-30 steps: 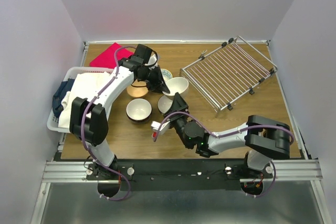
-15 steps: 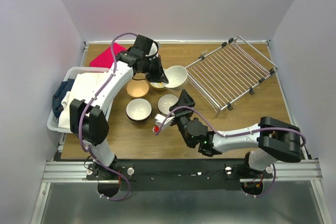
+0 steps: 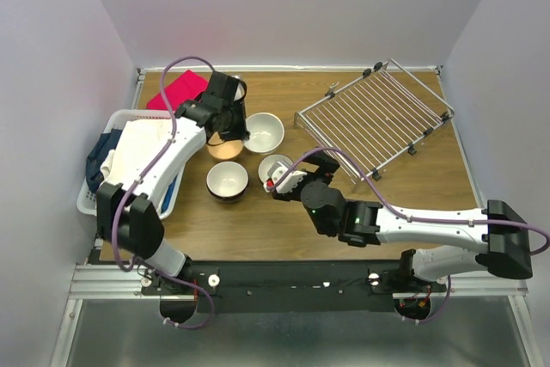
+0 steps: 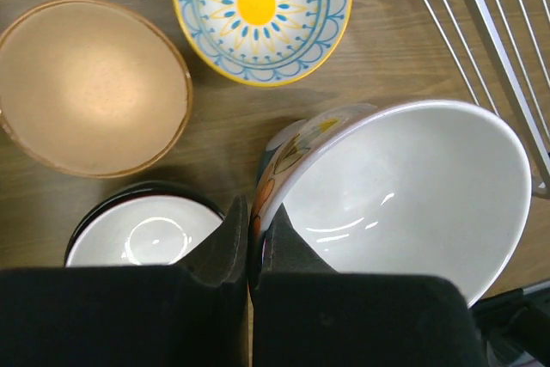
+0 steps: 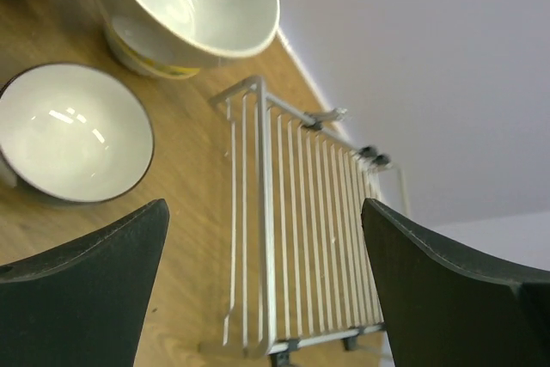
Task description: Unload the bowls from the dish rack
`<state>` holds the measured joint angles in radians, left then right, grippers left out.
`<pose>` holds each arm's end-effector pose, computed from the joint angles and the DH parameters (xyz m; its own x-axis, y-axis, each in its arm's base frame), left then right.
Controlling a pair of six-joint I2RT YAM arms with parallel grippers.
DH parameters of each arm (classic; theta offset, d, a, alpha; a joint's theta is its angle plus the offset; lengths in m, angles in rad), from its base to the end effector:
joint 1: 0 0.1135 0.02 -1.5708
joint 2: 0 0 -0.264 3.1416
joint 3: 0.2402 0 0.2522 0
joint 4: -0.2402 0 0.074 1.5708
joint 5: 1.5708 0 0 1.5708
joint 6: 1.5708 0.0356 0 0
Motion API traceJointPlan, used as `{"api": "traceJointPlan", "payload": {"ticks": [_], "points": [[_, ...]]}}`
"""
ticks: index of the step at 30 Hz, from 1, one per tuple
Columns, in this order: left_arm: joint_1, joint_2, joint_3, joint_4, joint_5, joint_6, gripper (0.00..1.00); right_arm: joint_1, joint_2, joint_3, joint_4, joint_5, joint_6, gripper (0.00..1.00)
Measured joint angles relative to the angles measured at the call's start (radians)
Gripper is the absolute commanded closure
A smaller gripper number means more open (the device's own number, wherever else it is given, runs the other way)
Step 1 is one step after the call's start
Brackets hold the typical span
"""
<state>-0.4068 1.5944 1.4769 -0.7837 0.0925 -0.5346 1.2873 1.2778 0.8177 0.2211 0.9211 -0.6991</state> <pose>0.3151 -0.1393 0.3225 -0.8472 -0.1874 -0.4972 0.0174 0.9254 -0.3786 0.1063 0.2635 0.2886 0.1838 -0.7608 -0.6224 -0.3215 0.5518 -0.7695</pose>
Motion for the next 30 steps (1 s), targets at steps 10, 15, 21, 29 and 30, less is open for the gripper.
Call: {"api": "traceJointPlan", "payload": {"ticks": [10,15,21,29,30], "points": [[-0.005,-0.298,-0.29,0.139,-0.068,0.047,1.0,-0.179,-0.042,0.103,-0.377,-0.119,0.436,0.0],[-0.032,-0.394,-0.404,0.159,-0.092,0.065,1.0,-0.334,-0.042,0.174,-0.467,-0.235,0.583,0.0],[-0.108,-0.476,-0.505,0.165,-0.127,0.083,1.0,-0.507,-0.03,0.217,-0.528,-0.362,0.734,0.0],[-0.322,-0.504,-0.626,0.205,-0.186,0.072,1.0,-0.649,-0.019,0.223,-0.57,-0.483,0.869,0.0],[-0.357,-0.504,-0.642,0.213,-0.198,0.069,1.0,-0.663,-0.019,0.223,-0.57,-0.496,0.882,0.0]]}}
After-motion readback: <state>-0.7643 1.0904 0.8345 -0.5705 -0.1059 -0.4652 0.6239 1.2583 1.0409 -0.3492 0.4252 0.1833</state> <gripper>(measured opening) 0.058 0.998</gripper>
